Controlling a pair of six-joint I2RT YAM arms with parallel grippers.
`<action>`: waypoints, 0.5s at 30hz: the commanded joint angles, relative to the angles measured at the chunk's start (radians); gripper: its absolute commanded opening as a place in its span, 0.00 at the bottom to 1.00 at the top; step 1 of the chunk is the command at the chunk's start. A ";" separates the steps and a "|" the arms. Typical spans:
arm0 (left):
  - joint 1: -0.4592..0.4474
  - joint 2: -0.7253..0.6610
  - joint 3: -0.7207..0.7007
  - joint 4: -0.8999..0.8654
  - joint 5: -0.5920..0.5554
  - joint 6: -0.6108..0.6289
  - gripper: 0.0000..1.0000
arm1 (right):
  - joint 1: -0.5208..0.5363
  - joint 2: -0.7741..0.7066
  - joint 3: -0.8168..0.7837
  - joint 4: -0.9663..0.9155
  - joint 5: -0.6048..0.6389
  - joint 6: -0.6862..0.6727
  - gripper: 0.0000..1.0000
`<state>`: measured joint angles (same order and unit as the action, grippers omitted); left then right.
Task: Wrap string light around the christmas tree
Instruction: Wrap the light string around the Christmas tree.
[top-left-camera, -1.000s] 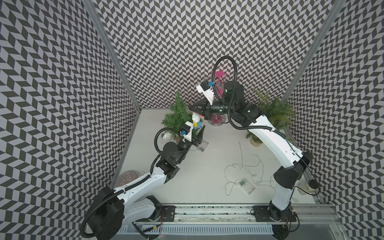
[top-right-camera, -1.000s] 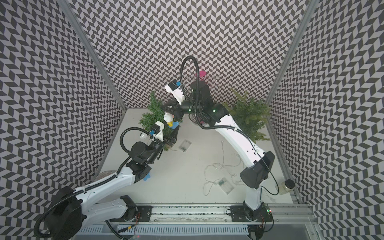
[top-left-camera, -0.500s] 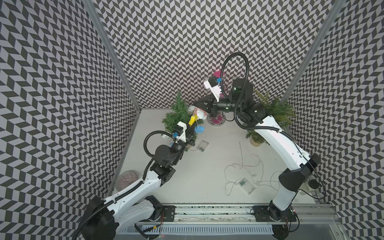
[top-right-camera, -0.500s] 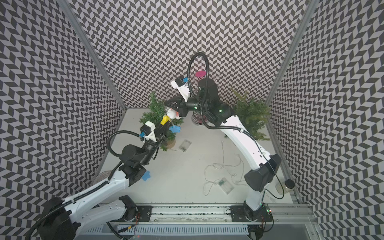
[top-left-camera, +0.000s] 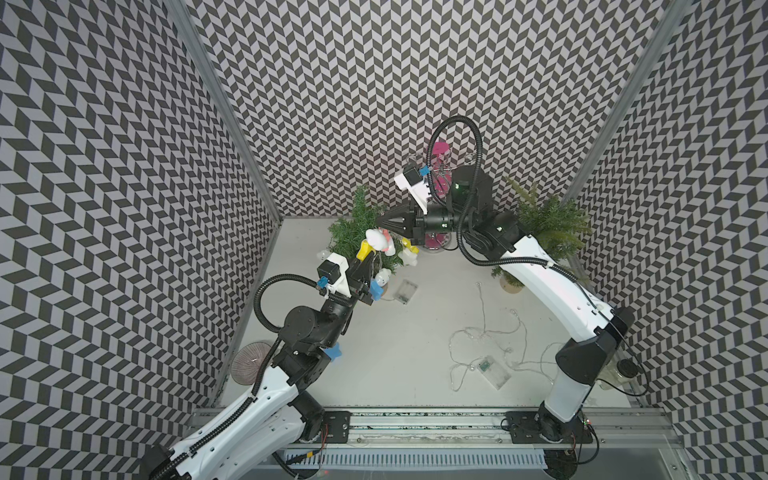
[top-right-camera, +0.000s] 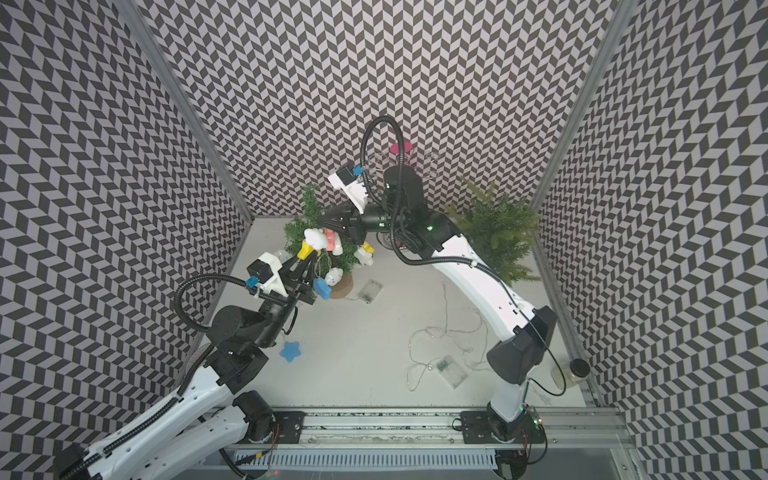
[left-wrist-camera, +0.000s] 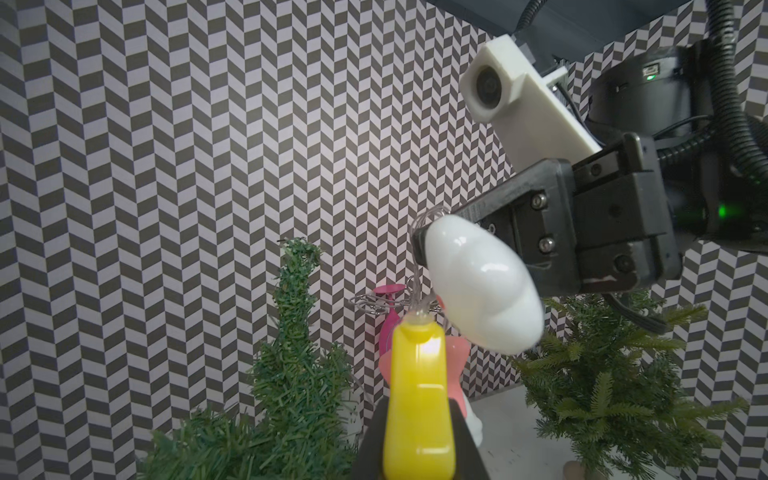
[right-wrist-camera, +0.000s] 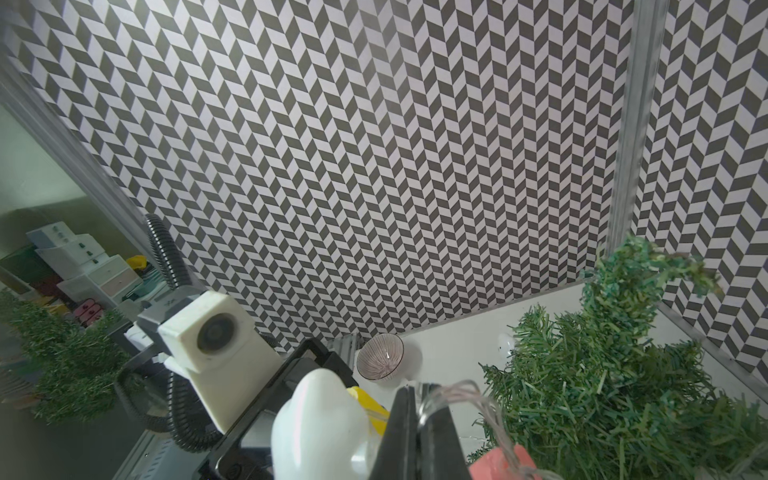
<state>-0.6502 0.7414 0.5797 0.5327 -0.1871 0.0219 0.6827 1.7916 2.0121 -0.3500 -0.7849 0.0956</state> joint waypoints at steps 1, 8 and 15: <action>0.075 -0.005 0.005 0.024 -0.053 -0.058 0.06 | -0.029 0.035 0.018 0.084 0.065 -0.011 0.00; 0.349 -0.066 -0.026 0.020 0.257 -0.288 0.06 | -0.029 0.057 0.020 0.069 0.095 -0.066 0.03; 0.359 -0.107 -0.070 -0.011 0.191 -0.304 0.13 | -0.028 0.076 0.031 0.085 0.058 -0.073 0.00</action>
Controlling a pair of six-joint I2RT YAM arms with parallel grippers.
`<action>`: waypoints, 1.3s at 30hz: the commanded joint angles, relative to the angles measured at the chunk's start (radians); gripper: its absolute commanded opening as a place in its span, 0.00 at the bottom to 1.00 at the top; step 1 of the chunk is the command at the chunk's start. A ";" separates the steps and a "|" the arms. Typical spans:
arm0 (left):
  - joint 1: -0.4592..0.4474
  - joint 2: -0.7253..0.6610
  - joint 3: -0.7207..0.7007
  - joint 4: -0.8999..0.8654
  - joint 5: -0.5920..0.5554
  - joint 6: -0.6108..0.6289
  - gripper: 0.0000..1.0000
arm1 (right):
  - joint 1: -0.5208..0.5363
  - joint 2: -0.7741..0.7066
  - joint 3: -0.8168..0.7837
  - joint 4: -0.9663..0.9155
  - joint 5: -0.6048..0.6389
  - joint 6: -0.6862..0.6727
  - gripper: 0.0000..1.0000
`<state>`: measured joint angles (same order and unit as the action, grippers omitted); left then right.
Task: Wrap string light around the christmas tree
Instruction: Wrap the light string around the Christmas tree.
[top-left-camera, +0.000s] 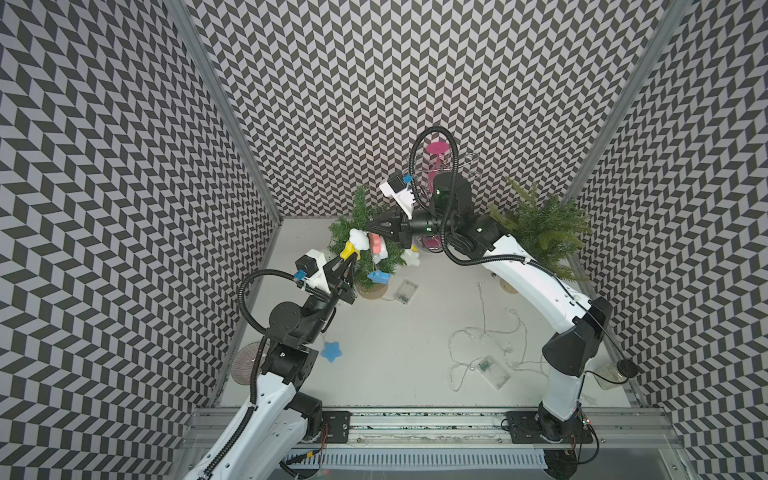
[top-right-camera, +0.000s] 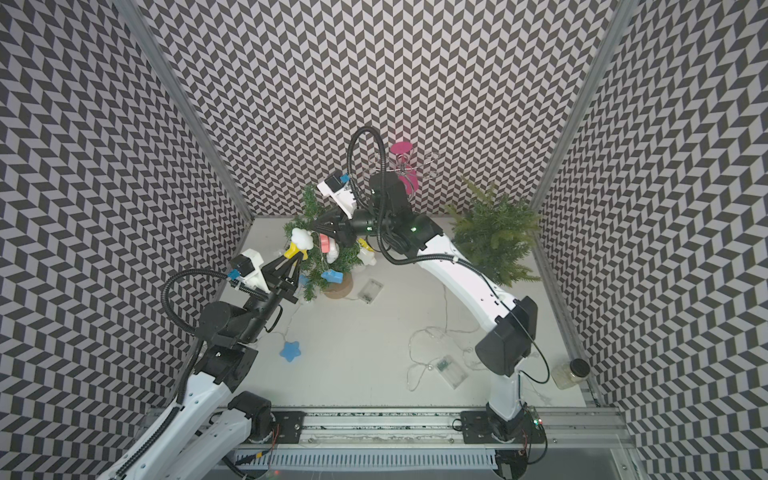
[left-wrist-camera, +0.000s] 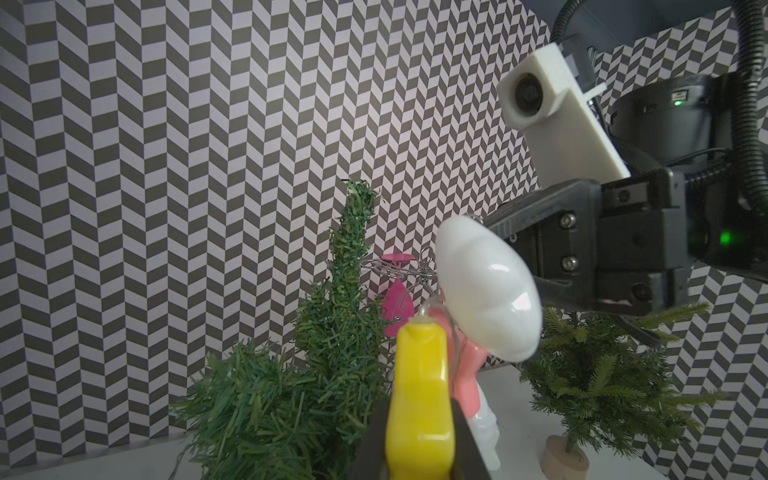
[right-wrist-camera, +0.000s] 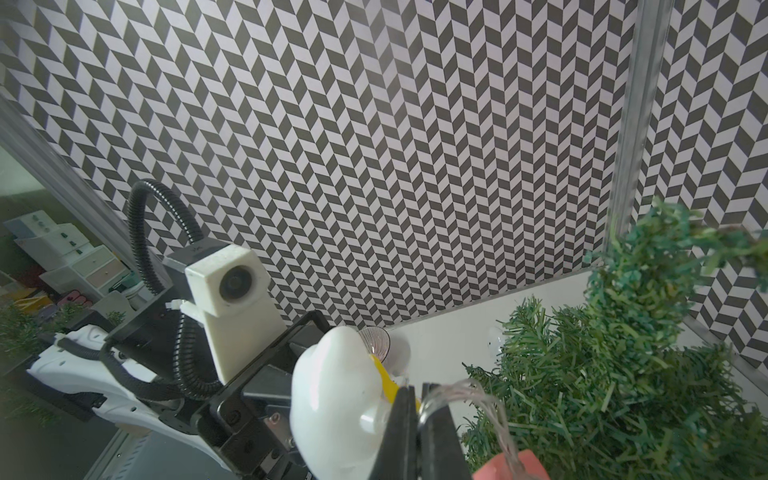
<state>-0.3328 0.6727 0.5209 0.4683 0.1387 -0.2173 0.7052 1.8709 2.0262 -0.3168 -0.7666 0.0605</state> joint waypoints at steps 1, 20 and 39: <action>0.045 -0.043 -0.025 0.061 -0.148 -0.072 0.13 | -0.048 -0.003 0.016 0.053 0.023 -0.043 0.01; 0.374 0.247 0.025 0.332 0.052 -0.281 0.01 | -0.031 0.040 -0.022 0.134 0.102 -0.032 0.23; 0.378 0.524 0.335 0.228 0.222 -0.203 0.05 | -0.121 -0.293 -0.661 0.582 0.198 0.029 0.39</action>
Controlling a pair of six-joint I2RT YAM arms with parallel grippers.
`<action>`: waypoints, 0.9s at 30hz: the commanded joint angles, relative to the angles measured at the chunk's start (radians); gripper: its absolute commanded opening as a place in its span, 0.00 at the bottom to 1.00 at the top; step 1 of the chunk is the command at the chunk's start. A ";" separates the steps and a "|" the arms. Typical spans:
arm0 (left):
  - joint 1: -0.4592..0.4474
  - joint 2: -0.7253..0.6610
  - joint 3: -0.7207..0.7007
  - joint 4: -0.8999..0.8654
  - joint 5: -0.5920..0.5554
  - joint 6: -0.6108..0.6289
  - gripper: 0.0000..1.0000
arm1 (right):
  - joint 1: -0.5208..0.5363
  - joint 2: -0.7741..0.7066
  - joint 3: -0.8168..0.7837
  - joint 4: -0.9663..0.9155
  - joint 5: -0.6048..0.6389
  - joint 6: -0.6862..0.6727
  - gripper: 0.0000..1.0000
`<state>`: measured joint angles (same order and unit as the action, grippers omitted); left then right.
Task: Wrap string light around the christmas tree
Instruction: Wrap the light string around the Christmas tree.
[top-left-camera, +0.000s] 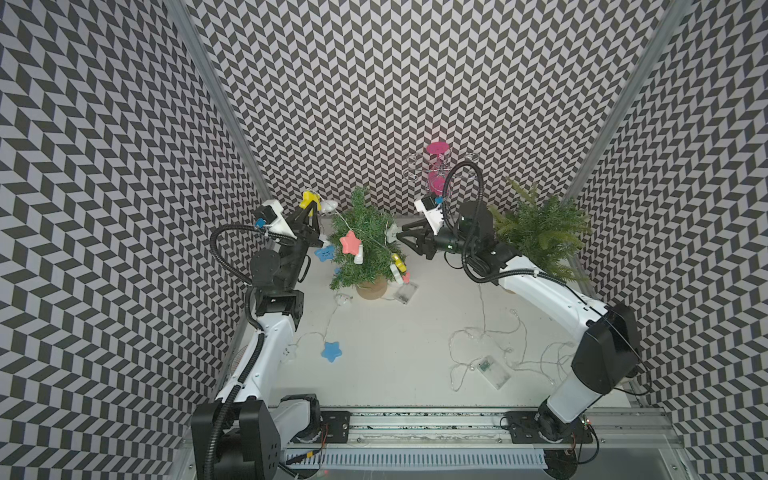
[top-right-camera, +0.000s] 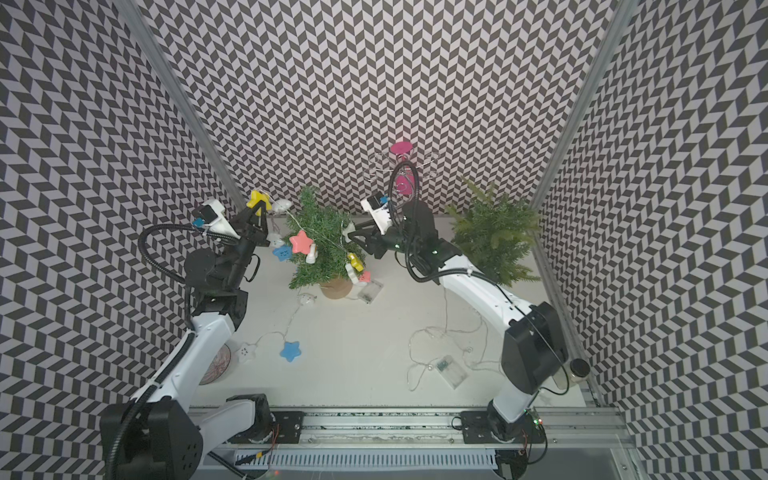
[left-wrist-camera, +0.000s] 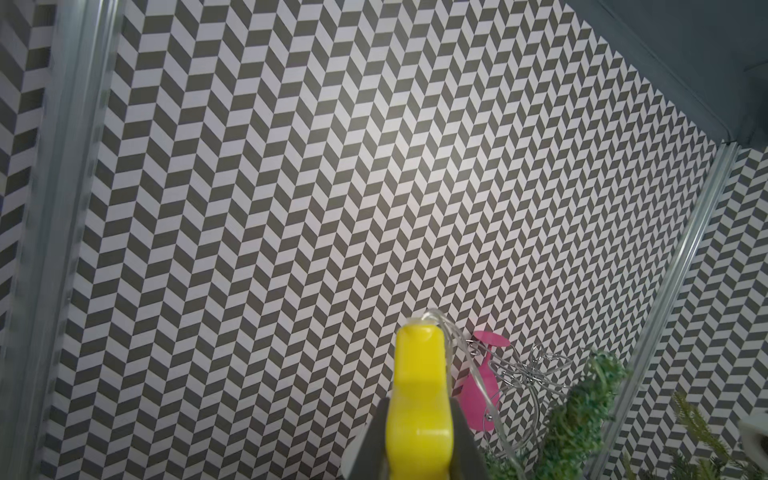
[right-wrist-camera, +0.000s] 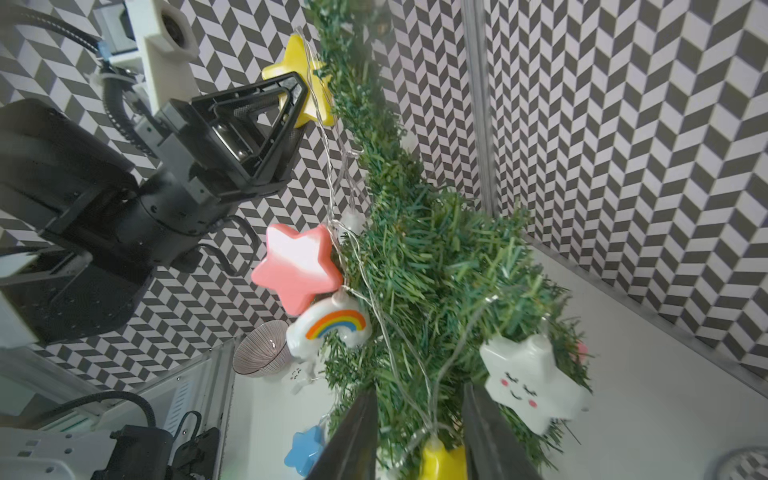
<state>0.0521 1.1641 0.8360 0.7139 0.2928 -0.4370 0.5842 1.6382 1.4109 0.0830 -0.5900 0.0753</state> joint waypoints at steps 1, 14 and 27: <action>-0.013 0.043 0.013 0.002 0.083 0.013 0.07 | 0.000 -0.061 -0.050 0.182 0.025 0.017 0.40; -0.113 0.204 0.112 -0.076 0.070 0.126 0.06 | 0.031 -0.036 -0.149 0.142 0.062 0.079 0.62; -0.128 0.199 0.098 -0.135 0.068 0.127 0.09 | 0.161 -0.050 -0.268 0.192 0.321 0.095 0.82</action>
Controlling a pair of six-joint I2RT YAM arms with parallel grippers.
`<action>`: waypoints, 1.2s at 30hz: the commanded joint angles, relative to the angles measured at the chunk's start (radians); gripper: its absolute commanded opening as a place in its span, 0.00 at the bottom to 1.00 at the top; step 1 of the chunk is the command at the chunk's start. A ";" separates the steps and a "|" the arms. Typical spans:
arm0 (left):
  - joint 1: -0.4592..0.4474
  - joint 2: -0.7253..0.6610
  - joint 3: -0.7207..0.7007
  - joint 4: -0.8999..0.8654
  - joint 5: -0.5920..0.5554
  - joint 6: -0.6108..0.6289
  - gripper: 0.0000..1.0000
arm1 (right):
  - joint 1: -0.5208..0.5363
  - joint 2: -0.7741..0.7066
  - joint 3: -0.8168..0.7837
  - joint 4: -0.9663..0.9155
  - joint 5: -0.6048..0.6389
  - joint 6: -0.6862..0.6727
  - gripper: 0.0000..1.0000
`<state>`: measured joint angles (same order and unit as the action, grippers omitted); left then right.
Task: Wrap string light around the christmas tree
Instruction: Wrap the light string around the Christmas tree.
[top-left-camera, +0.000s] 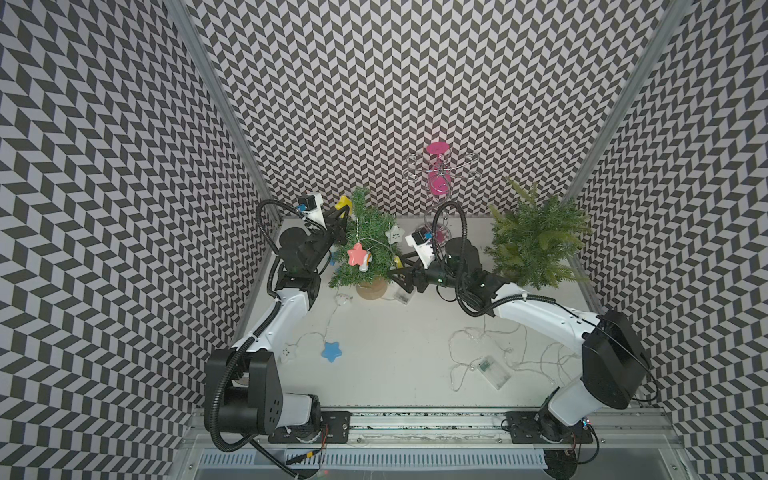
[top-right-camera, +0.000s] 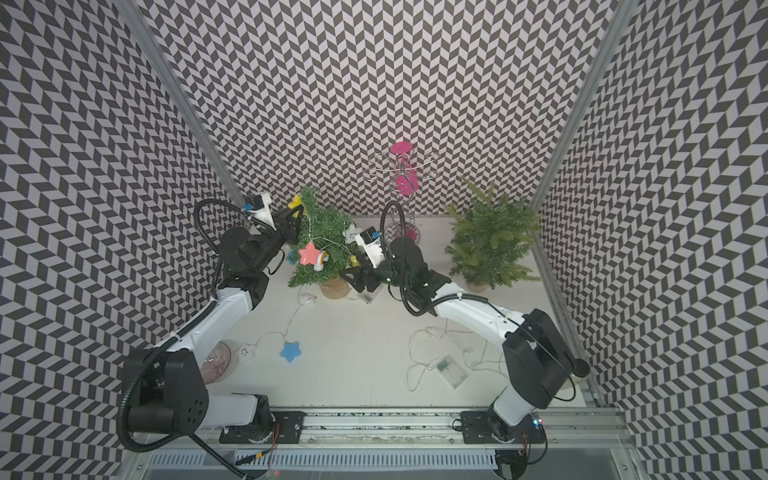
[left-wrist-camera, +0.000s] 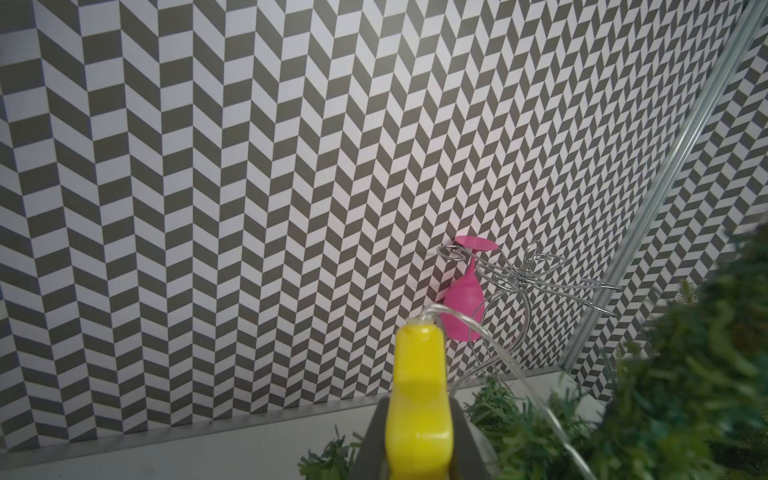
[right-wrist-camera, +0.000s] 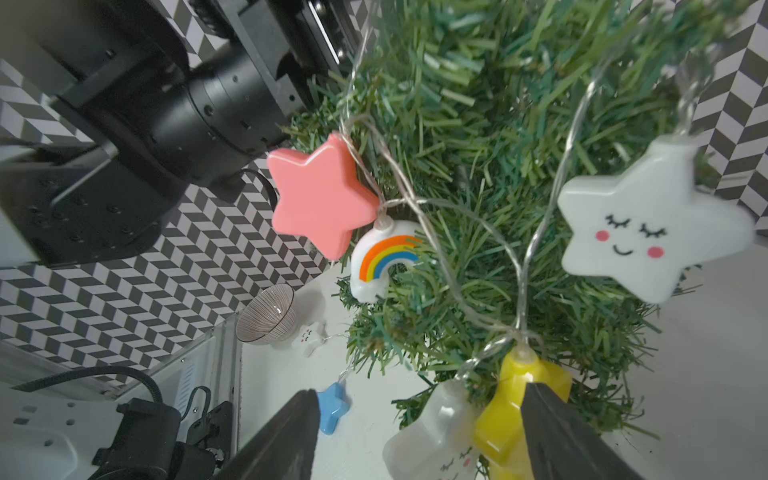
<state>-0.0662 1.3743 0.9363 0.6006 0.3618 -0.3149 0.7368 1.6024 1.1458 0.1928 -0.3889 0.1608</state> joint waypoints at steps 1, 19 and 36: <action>-0.013 -0.013 -0.004 -0.023 -0.002 0.002 0.09 | 0.011 0.009 0.022 0.073 0.129 0.008 0.82; -0.024 -0.070 -0.072 -0.001 0.047 -0.013 0.21 | -0.108 0.164 0.224 0.021 0.255 -0.045 0.75; -0.011 -0.061 -0.069 -0.062 0.015 -0.006 0.38 | -0.155 0.181 0.267 0.003 0.131 -0.066 0.76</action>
<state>-0.0845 1.2839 0.8314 0.5903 0.3843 -0.3298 0.5888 1.8496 1.4342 0.1364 -0.2226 0.0937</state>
